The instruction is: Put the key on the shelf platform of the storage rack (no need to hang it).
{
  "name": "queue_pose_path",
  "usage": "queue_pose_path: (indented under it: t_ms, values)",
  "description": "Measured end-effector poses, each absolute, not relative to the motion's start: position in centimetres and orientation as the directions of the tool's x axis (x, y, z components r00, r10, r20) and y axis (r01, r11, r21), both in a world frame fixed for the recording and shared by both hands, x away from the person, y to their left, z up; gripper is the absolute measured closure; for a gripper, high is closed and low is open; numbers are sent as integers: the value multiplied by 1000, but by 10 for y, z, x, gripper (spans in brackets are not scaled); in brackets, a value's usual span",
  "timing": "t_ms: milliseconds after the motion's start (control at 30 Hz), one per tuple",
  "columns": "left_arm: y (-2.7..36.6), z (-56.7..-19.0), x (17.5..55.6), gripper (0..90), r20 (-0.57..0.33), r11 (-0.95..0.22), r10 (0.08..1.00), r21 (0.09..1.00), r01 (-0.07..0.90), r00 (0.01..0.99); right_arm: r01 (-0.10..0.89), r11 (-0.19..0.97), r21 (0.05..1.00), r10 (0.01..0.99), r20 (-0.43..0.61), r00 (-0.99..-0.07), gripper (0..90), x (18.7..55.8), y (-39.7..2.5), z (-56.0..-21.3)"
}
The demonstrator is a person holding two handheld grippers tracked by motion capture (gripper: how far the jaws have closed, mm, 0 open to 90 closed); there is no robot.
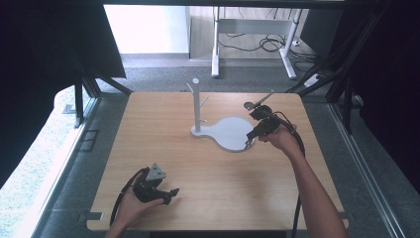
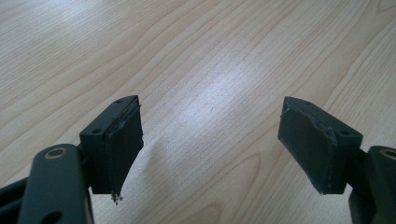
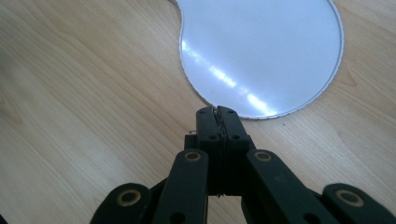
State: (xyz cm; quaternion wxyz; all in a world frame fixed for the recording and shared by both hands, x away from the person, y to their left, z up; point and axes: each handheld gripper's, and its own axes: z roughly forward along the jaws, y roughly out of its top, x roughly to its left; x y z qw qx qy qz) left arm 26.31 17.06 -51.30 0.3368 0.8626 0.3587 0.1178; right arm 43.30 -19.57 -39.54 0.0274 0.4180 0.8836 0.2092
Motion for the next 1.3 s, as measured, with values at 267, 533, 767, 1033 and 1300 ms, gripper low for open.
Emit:
queue_pose_path:
  t_ms: [267, 533, 767, 1033, 1300]
  values:
    - [171, -513, 263, 222, -41, -513, 700, 665, 542, 713, 732, 557, 393, 756, 127, -643, 898, 445, -193, -393]
    - [173, -512, 263, 222, -41, -512, 700, 667, 541, 713, 740, 552, 384, 760, 132, -636, 898, 455, -189, -391]
    - [174, -512, 263, 219, -43, -509, 702, 669, 542, 711, 749, 546, 374, 766, 137, -627, 898, 468, -184, -393]
    - [175, -512, 264, 219, -43, -509, 702, 668, 543, 711, 755, 545, 365, 770, 137, -623, 897, 481, -178, -399]
    - [175, -512, 264, 219, -43, -510, 701, 667, 543, 712, 754, 552, 355, 767, 137, -626, 897, 490, -168, -405]
